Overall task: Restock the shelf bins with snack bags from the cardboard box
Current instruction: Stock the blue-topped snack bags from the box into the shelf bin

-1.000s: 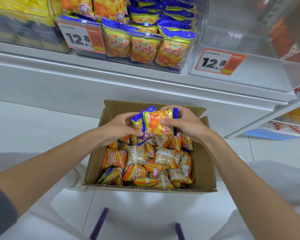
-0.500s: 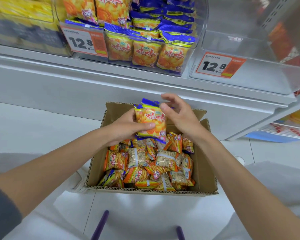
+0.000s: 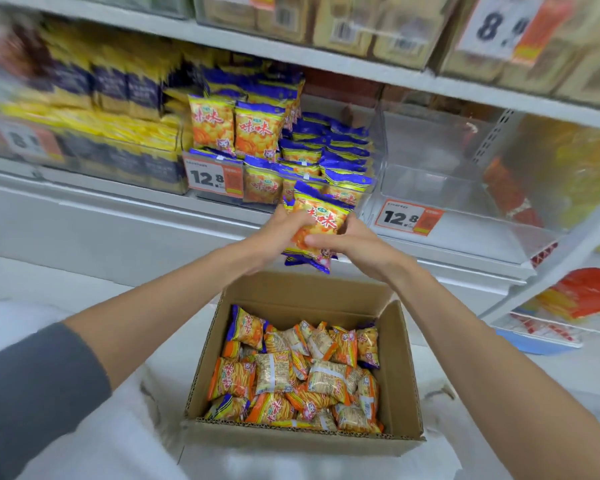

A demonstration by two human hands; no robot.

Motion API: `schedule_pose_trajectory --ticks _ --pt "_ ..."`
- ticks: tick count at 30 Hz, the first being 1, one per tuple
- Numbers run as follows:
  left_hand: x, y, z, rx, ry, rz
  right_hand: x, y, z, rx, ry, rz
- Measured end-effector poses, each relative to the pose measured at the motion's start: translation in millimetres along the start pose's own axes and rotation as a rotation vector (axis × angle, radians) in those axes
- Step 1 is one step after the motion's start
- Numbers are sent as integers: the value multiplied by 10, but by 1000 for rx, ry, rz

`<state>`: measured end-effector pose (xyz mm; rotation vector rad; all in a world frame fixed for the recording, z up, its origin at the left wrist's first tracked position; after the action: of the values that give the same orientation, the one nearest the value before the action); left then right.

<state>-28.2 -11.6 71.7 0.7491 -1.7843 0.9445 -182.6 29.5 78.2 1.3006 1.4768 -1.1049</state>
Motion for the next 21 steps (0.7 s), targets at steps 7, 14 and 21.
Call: schedule_pose_trajectory --ticks 7,14,21 --pt "553 -432 157 0 214 -22 -646 90 233 195 -163 167" --pt "555 -920 885 764 736 752 -881 -237 1000 533 -371 39" --pt "414 -1094 1358 834 853 1025 -1045 -513 1977 758 -437 -30"
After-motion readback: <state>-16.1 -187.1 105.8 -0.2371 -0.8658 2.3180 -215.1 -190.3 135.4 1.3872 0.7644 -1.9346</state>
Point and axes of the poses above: each hand's wrist, its own z-axis towards the middle knuckle, its own y-axis out of the palm, x = y × z, the point moved 1 cm from there along z, towards the middle knuckle, and after that the axes turned 6 degrees about z, right-handed, at the moved point
